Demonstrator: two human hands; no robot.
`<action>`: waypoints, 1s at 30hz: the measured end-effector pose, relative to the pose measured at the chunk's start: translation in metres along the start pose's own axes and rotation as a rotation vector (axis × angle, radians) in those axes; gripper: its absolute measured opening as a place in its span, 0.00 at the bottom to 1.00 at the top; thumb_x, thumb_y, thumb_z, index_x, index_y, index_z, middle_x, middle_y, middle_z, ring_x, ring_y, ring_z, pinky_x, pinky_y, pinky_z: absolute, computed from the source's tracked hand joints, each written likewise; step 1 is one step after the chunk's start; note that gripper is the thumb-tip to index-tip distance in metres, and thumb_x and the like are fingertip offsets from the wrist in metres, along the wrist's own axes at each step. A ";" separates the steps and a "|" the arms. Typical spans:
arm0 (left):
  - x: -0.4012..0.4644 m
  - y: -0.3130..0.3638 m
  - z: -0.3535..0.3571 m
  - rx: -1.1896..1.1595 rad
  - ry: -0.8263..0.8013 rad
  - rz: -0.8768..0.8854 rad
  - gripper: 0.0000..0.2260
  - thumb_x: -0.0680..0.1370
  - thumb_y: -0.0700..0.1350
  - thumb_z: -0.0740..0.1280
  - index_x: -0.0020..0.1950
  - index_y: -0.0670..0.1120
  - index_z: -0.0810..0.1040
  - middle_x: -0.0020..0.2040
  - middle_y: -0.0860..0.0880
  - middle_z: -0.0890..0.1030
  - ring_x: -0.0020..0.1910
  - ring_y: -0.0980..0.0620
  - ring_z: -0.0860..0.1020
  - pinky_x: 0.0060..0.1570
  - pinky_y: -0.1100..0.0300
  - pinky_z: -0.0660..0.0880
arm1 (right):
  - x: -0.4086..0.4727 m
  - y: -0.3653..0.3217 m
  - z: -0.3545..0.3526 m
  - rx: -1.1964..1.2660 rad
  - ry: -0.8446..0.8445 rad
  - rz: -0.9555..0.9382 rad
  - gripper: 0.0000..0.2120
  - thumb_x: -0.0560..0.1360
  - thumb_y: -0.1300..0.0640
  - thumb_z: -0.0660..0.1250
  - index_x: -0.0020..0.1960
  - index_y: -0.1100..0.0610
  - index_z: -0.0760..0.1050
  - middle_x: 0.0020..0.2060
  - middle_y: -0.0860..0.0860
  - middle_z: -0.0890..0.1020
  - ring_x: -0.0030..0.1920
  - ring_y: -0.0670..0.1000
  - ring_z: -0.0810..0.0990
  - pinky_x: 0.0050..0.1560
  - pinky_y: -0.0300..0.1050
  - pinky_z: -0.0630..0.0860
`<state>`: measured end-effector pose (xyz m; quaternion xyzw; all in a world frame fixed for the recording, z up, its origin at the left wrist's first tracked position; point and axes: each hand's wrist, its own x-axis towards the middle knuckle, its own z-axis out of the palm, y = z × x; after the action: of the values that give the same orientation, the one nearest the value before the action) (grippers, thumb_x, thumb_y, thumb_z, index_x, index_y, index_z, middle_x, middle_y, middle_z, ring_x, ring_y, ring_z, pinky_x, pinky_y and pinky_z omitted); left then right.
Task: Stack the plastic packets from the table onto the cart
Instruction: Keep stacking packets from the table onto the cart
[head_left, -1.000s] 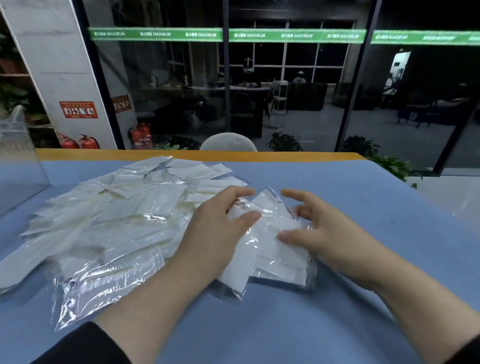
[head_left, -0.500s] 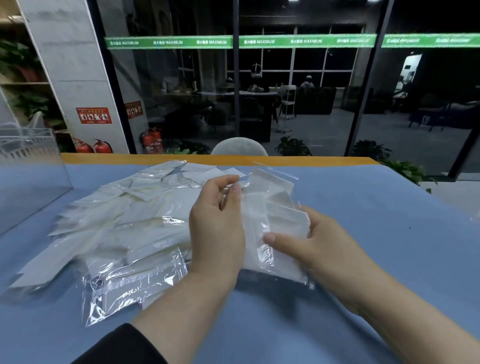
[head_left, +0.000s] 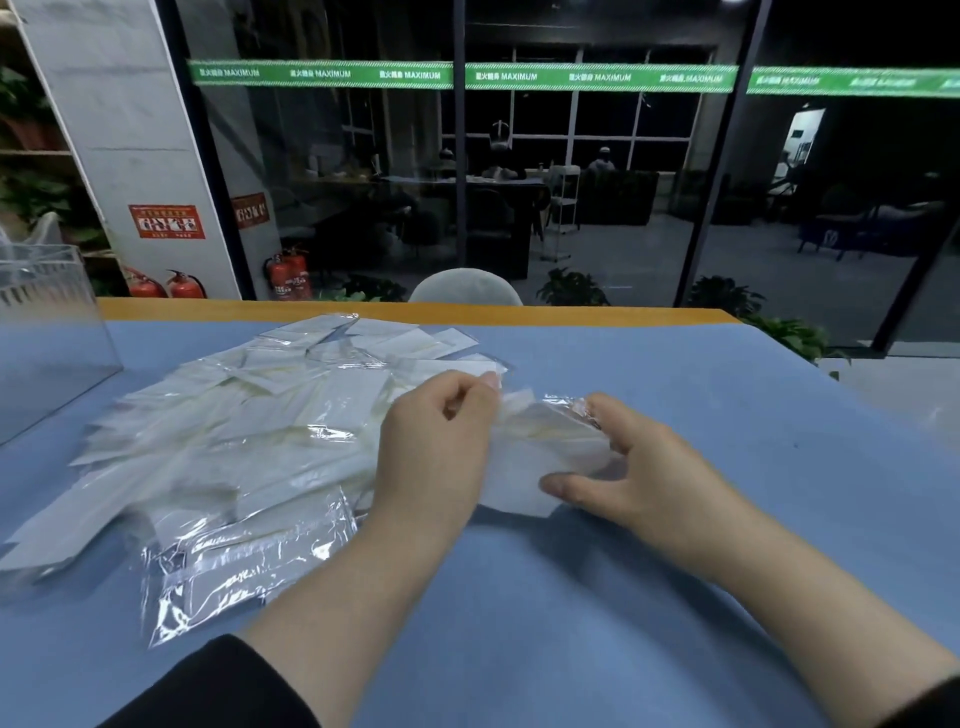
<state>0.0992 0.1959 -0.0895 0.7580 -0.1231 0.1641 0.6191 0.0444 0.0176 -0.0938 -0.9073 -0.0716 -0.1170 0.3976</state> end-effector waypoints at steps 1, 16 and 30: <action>0.004 -0.004 -0.001 -0.032 0.023 -0.040 0.13 0.82 0.48 0.67 0.39 0.45 0.81 0.29 0.53 0.76 0.30 0.58 0.70 0.31 0.65 0.65 | 0.000 0.001 0.000 -0.005 0.005 0.003 0.12 0.74 0.50 0.76 0.48 0.40 0.73 0.41 0.40 0.81 0.42 0.44 0.77 0.45 0.37 0.73; 0.007 -0.005 -0.007 0.027 -0.002 -0.105 0.18 0.79 0.48 0.68 0.35 0.37 0.69 0.32 0.49 0.64 0.34 0.51 0.62 0.36 0.55 0.60 | 0.005 0.008 -0.007 0.106 0.041 0.051 0.15 0.72 0.50 0.77 0.54 0.45 0.75 0.46 0.39 0.82 0.50 0.42 0.80 0.52 0.42 0.77; 0.010 -0.008 -0.010 -0.046 0.071 -0.106 0.11 0.81 0.41 0.61 0.47 0.50 0.83 0.39 0.52 0.82 0.34 0.53 0.76 0.32 0.64 0.72 | 0.002 0.007 -0.013 0.169 0.081 0.081 0.02 0.77 0.56 0.73 0.46 0.50 0.83 0.41 0.45 0.86 0.43 0.47 0.84 0.48 0.42 0.79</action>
<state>0.1107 0.2070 -0.0909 0.7429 -0.0643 0.1548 0.6480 0.0455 0.0036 -0.0894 -0.8671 -0.0284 -0.1309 0.4799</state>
